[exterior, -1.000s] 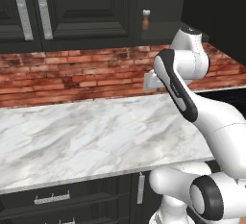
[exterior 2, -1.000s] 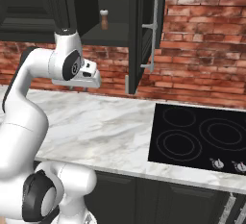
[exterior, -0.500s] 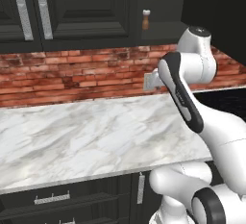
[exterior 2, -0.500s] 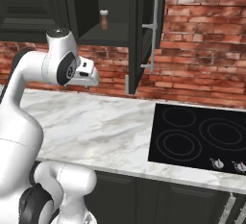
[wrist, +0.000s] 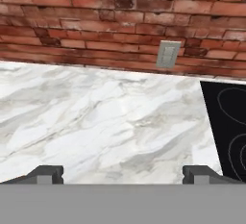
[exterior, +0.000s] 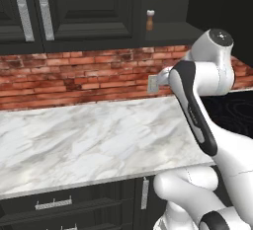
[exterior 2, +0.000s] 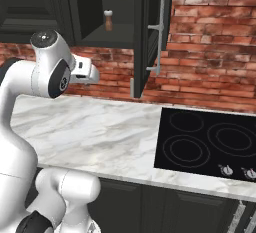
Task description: Retrieve the shaker from the cabinet and place it next the steak on a plate on the dining table.
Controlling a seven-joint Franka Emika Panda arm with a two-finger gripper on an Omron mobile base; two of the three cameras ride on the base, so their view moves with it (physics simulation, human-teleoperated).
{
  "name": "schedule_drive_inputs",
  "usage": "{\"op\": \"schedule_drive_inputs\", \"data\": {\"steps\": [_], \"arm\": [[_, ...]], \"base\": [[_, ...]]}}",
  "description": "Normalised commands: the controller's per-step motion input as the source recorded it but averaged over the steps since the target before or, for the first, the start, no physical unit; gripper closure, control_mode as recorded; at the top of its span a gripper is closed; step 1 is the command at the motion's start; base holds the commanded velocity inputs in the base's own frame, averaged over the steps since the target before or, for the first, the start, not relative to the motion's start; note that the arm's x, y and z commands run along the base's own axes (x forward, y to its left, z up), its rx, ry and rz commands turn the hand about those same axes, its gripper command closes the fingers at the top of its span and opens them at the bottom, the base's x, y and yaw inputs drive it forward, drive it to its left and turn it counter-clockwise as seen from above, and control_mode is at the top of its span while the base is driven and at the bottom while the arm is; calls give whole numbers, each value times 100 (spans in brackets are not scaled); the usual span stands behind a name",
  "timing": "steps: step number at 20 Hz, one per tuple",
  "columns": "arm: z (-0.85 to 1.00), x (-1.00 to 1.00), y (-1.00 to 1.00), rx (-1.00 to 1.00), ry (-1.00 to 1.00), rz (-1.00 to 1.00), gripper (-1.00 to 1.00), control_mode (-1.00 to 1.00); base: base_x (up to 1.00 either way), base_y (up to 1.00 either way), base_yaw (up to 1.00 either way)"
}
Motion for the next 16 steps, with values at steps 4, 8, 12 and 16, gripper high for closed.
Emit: {"op": "schedule_drive_inputs", "data": {"steps": [4, 8, 12, 16], "arm": [[44, -7, 0, 0, -5, 2, -100, -100], [57, 0, -2, 0, 0, 4, -100, -100], [57, 0, -9, 0, 0, 7, -100, -100], [49, 0, -6, 0, 0, 9, -100, -100]], "base": [[0, 0, 0], [0, 0, 0], [0, 0, 0], [0, 0, 0]]}}
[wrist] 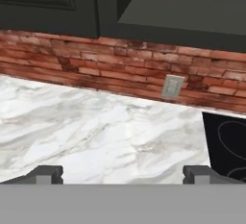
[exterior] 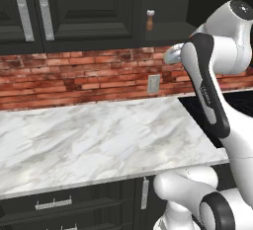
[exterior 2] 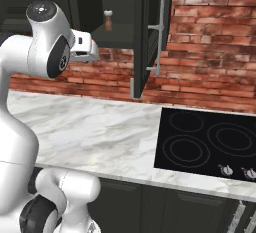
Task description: Retrieve the shaker from the cabinet and place it next the steak on a plate on the dining table.
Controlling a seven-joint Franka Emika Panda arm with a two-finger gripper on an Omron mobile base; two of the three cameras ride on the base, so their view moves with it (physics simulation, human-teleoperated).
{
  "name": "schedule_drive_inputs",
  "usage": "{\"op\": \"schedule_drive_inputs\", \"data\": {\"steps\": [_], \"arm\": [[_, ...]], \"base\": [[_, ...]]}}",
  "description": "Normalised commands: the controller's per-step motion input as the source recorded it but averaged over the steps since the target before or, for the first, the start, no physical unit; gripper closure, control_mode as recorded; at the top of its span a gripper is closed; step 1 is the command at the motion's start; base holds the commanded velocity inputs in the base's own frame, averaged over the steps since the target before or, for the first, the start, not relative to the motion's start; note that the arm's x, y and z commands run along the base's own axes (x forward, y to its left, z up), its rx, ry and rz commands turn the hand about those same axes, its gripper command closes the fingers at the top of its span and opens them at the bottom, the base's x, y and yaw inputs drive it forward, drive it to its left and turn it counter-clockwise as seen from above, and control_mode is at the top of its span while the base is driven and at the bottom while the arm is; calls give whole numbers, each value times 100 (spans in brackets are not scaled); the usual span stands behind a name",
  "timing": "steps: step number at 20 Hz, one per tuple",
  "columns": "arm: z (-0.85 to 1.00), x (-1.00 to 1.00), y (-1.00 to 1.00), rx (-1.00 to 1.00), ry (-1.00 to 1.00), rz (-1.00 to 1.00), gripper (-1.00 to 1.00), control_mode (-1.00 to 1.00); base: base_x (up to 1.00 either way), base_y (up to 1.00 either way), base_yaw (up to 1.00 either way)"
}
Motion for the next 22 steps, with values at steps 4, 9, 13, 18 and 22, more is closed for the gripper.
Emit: {"op": "schedule_drive_inputs", "data": {"steps": [4, 9, 13, 18, 22], "arm": [[36, 2, 0, 0, -1, 7, -100, -100], [17, 10, 0, 0, -7, 4, -100, -100], [0, 20, 0, 0, -14, 2, -100, -100], [0, 25, 0, 0, -15, 2, -100, -100], [9, 16, 0, 0, -3, 0, -100, -100]], "base": [[0, 0, 0], [0, 0, 0], [0, 0, 0], [0, 0, 0], [0, 0, 0]]}}
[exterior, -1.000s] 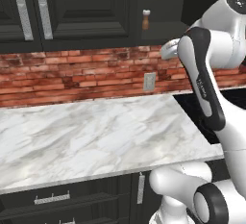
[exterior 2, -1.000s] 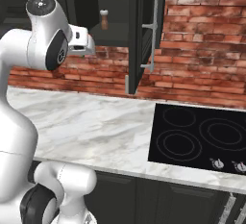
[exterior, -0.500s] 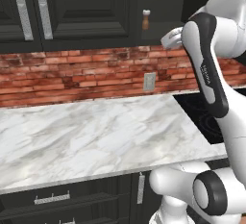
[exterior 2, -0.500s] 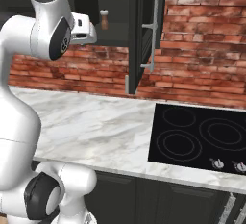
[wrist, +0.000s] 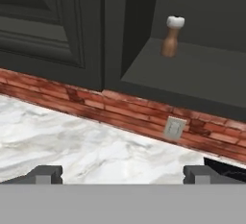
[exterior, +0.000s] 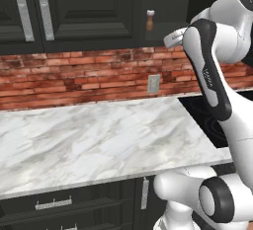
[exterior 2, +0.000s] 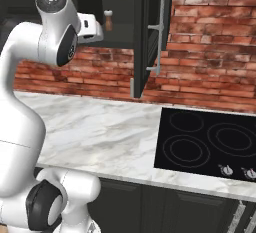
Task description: Retrieve the shaker from the cabinet and place it next the steak on a plate on the dining table.
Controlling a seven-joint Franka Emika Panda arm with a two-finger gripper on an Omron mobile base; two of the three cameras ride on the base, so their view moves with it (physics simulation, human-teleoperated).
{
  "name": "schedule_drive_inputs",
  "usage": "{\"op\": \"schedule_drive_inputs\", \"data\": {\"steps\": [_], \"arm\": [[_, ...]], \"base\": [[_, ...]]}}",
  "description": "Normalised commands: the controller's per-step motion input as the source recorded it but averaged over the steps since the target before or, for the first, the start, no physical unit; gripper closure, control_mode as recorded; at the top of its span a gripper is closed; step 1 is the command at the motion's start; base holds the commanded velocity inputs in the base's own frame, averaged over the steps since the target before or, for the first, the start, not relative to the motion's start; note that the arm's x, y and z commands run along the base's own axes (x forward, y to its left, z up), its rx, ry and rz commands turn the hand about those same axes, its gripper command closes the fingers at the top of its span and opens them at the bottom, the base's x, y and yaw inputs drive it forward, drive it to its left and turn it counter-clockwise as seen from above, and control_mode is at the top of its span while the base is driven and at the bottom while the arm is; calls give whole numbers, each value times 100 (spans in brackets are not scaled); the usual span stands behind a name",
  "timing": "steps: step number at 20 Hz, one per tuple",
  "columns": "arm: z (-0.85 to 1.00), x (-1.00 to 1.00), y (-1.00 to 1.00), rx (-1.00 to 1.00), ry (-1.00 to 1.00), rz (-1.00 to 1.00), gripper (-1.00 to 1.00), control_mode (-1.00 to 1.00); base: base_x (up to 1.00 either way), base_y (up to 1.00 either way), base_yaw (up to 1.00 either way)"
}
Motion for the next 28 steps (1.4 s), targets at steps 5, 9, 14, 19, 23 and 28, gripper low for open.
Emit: {"op": "schedule_drive_inputs", "data": {"steps": [5, 9, 14, 19, 23, 28], "arm": [[15, 29, 0, 0, 0, 0, -100, -100], [13, 35, 0, 0, 2, 0, -100, -100], [0, 45, -3, 0, 3, 0, -100, -100], [0, 41, -6, 0, 0, 0, -100, -100], [0, 39, -2, 0, 0, 1, -100, -100], [0, 37, -3, 0, 0, 4, -100, -100]], "base": [[0, 0, 0], [0, 0, 0], [0, 0, 0], [0, 0, 0], [0, 0, 0], [0, 0, 0]]}}
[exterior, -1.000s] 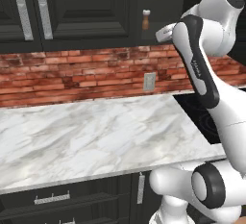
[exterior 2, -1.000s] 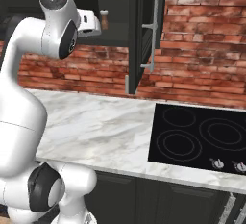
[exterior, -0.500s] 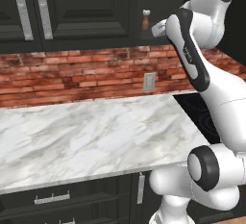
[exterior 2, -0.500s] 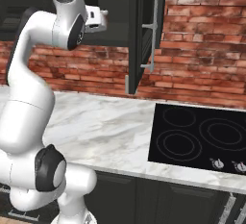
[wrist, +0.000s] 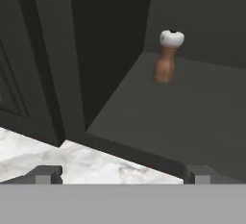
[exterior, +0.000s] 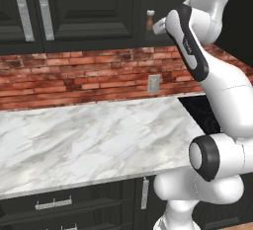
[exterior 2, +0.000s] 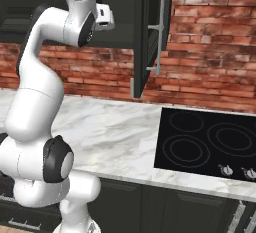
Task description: Retrieve the shaker from the cabinet and place it next the steak on a plate on the dining table.
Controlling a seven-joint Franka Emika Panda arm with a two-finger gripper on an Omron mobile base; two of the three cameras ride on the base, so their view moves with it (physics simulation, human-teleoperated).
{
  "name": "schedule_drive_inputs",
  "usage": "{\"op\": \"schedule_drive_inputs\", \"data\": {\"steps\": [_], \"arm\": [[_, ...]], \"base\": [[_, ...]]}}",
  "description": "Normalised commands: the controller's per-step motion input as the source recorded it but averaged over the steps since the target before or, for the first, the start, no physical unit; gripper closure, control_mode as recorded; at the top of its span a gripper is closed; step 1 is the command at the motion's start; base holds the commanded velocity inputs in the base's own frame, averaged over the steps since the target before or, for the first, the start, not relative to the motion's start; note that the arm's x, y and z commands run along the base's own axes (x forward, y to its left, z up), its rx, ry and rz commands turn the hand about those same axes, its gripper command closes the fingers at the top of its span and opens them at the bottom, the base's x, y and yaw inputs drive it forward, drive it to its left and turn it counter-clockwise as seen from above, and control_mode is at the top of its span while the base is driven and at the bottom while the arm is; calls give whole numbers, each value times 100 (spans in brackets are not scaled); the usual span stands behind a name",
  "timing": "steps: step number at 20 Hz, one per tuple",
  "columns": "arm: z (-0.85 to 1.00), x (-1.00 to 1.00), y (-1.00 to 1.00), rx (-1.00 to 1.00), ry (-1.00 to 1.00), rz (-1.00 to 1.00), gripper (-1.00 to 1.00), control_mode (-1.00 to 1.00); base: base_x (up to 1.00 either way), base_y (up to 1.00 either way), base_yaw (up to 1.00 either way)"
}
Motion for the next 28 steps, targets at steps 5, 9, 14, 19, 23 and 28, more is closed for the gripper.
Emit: {"op": "schedule_drive_inputs", "data": {"steps": [5, 9, 14, 19, 23, 28], "arm": [[2, 29, -6, 0, 0, 8, -100, -100], [4, 26, -11, 0, 0, 8, -100, -100], [6, 29, -9, 0, 1, 7, -100, -100], [1, 32, -6, 0, 1, 5, -100, -100], [0, 29, -1, 0, 3, 4, -100, -100], [6, 32, 0, 0, 4, 3, -100, -100]], "base": [[0, 0, 0], [0, 0, 0], [0, 0, 0], [0, 0, 0], [0, 0, 0], [0, 0, 0]]}}
